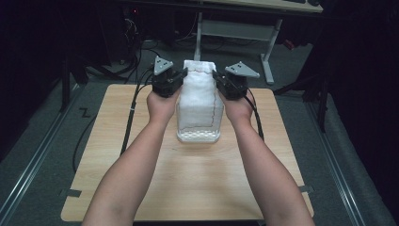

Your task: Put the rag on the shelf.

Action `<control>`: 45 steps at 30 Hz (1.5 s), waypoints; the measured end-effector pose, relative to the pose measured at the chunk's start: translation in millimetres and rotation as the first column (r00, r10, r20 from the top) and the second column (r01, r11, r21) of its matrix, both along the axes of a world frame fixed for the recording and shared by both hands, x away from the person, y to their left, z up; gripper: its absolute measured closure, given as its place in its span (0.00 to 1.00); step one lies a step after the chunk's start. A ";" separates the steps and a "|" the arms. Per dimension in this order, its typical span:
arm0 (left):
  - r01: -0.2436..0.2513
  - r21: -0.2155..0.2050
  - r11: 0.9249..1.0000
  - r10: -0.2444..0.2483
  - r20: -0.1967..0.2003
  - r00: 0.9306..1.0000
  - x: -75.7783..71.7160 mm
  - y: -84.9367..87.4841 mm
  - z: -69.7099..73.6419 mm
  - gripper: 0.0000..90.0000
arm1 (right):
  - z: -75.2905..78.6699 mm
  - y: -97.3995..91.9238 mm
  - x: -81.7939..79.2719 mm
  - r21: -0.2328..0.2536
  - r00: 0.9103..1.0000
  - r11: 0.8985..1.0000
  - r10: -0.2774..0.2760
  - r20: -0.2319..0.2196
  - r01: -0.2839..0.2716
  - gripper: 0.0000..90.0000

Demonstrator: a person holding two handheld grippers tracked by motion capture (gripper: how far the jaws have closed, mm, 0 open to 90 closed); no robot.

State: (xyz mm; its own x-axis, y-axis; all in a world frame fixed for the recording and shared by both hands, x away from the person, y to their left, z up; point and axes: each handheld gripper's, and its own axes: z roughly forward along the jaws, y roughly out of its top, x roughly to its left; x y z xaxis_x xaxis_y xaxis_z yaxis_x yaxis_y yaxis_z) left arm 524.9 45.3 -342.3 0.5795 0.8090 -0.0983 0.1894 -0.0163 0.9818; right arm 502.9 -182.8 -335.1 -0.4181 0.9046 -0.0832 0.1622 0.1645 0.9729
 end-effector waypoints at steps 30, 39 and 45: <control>0.057 0.042 0.998 -0.043 -0.272 0.961 28.6 5.9 -52.7 0.92 | -44.1 -2.9 32.9 -0.021 0.966 0.999 0.025 -0.258 -0.031 0.90; 0.043 0.046 0.998 -0.029 -0.273 0.962 28.2 6.8 -51.8 0.88 | -42.3 -0.2 32.2 -0.050 0.968 0.998 0.008 -0.249 -0.021 0.82; 0.026 0.032 0.999 -0.017 -0.246 0.969 24.8 9.7 -44.5 0.85 | -35.6 1.4 30.5 -0.057 0.972 0.998 0.008 -0.234 -0.021 0.81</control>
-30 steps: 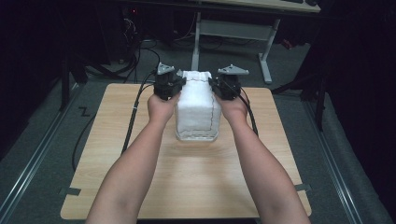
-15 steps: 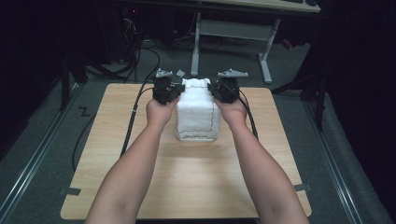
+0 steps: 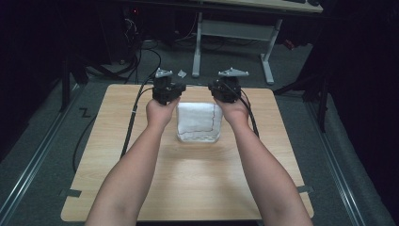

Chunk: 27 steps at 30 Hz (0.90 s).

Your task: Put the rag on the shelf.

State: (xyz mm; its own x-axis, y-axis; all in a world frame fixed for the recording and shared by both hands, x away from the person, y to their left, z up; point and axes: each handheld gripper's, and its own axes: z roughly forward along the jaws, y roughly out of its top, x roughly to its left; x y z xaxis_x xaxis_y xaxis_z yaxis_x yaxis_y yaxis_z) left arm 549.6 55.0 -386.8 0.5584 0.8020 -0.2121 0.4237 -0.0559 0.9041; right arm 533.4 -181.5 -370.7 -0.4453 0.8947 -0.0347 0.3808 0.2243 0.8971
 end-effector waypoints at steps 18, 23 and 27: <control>-0.021 0.038 0.999 0.018 0.092 0.996 -28.7 8.9 18.5 0.79 | 12.3 -11.3 -29.8 -0.024 0.999 1.000 0.000 0.049 0.001 0.71; -0.023 0.047 0.999 0.017 0.109 0.994 -39.8 13.6 18.3 0.76 | 9.7 -17.6 -42.7 -0.028 0.998 1.000 -0.004 0.057 0.006 0.69; -0.022 0.082 0.996 0.010 0.134 0.991 -49.7 17.3 16.5 0.74 | 6.9 -24.1 -53.1 -0.028 0.998 1.000 -0.007 0.063 0.009 0.67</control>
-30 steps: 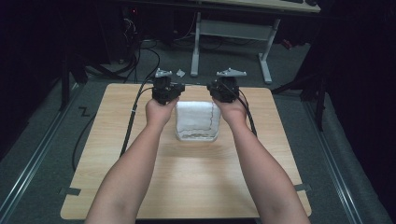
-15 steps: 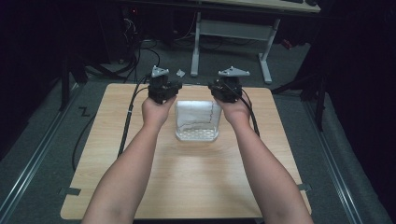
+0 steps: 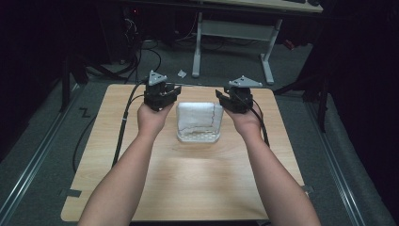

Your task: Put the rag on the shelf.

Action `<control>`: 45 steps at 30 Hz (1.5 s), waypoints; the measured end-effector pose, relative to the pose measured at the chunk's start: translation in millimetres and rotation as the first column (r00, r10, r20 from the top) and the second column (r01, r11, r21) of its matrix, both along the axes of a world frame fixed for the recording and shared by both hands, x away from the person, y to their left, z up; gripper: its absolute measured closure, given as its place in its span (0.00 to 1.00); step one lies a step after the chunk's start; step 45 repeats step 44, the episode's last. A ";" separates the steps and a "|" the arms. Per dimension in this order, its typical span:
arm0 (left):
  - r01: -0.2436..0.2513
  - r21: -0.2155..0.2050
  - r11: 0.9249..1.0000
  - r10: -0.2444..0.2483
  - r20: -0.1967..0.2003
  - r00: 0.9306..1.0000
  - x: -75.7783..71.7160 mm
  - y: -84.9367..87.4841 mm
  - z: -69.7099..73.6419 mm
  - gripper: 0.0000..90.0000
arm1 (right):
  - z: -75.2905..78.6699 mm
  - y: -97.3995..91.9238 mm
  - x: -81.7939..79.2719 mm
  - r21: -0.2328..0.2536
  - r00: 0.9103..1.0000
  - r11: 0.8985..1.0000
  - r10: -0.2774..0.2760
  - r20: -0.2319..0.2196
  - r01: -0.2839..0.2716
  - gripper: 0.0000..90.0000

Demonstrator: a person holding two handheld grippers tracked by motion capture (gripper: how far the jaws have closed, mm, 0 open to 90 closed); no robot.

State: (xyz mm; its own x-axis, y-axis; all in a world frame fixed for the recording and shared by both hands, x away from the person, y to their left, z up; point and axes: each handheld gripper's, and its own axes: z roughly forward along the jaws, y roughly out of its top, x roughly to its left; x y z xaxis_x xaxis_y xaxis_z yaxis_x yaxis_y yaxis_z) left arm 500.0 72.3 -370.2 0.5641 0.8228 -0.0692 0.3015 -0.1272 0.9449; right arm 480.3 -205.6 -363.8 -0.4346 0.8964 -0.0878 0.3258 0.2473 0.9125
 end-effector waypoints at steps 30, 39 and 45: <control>0.119 0.126 0.985 -0.098 -0.164 0.982 -125.7 57.9 -129.6 0.48 | -93.8 -23.8 -102.0 -0.081 0.997 0.994 0.063 -0.048 -0.067 0.54; 0.172 0.112 0.979 -0.138 -0.263 0.955 -169.0 77.2 -157.5 0.45 | -159.0 -42.7 -166.4 -0.040 0.988 0.998 0.031 -0.150 -0.038 0.54; 0.177 0.088 0.980 -0.147 -0.274 0.950 -165.2 74.2 -159.7 0.45 | -159.3 -43.5 -159.0 -0.002 0.987 1.000 0.013 -0.158 -0.014 0.53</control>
